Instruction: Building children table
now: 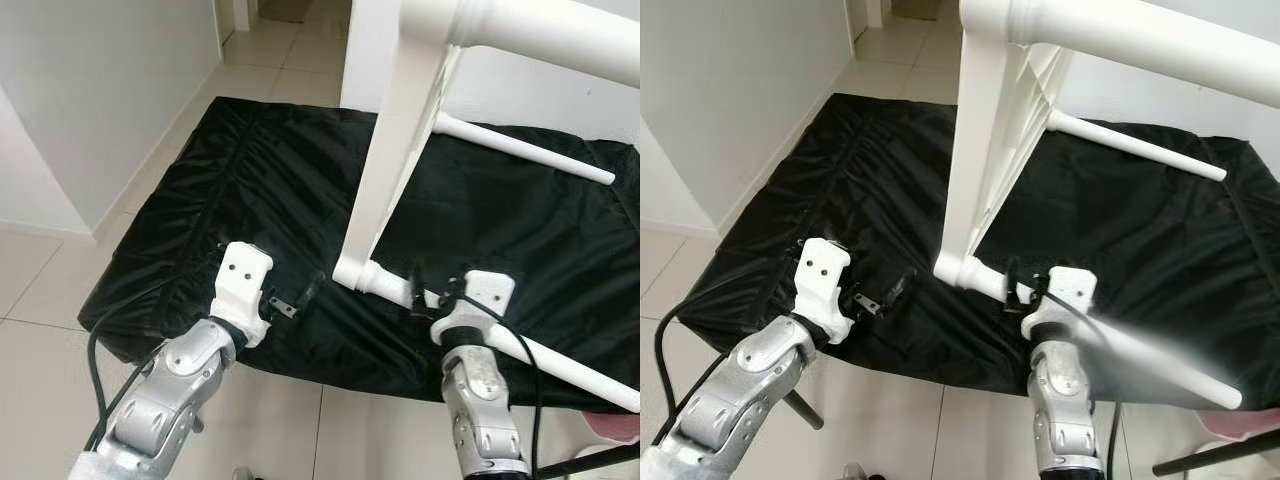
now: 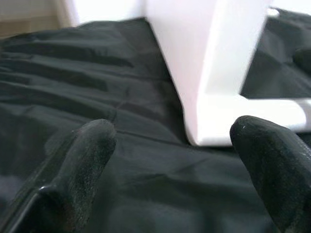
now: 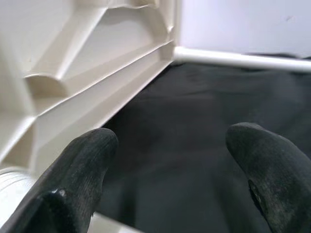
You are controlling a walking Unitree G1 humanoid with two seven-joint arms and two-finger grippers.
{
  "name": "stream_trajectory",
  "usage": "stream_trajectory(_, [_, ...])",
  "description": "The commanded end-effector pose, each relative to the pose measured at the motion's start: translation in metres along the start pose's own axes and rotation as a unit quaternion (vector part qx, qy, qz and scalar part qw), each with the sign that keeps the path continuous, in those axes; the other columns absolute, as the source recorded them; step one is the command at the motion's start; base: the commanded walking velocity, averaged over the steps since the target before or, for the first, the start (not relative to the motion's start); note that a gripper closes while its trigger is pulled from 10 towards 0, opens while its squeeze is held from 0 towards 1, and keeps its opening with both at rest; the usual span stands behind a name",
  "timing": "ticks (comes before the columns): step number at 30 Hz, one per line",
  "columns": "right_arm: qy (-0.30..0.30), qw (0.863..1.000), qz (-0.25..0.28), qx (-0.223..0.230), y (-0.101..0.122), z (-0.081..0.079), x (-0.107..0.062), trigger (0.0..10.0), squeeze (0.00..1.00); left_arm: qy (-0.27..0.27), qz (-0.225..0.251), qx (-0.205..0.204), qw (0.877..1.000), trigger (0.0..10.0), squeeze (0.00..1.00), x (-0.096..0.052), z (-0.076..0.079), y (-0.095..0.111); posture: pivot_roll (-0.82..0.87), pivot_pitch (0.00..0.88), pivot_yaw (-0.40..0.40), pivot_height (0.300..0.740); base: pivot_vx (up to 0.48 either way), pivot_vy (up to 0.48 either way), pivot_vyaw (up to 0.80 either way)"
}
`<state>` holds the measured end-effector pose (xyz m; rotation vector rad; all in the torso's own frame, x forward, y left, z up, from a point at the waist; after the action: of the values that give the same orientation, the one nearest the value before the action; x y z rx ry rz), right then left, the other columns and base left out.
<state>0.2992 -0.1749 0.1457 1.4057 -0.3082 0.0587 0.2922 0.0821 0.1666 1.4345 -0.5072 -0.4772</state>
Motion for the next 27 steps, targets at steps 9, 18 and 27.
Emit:
stream_trajectory(9, [-0.022, 1.000, -0.002, -0.016, -0.004, 0.005, -0.001, 10.0, 0.00, -0.020, -0.023, 0.010, 0.999, 10.0, 0.00, 0.012, 0.005, -0.010, -0.04, 0.058, -0.007, 0.740, 0.000, 0.000, 0.00])
stream_trajectory(18, [-0.035, 0.999, 0.008, -0.026, -0.001, 0.010, 0.008, 10.0, 0.00, -0.054, -0.052, 0.003, 0.997, 10.0, 0.00, 0.036, 0.037, -0.027, -0.05, 0.036, -0.006, 0.740, 0.000, 0.000, 0.00])
stream_trajectory(27, [-0.063, 0.997, 0.009, -0.041, -0.003, 0.024, 0.005, 10.0, 0.00, -0.026, -0.060, -0.016, 0.998, 10.0, 0.00, 0.055, 0.034, -0.028, -0.07, 0.032, 0.012, 0.740, 0.000, 0.000, 0.00])
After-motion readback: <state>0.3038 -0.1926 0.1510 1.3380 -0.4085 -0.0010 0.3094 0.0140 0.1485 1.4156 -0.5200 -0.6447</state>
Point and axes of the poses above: a point about 5 cm out from each wrist's last joint towards the gripper, its own x axis pointing out of the wrist towards the gripper, its own y axis along the axis of the wrist's last joint, z = x × y, the point moved 3 cm from there along x, pointing out of the wrist towards the gripper, and after that the axes turned 10 degrees about -x, right-handed, at the moved point
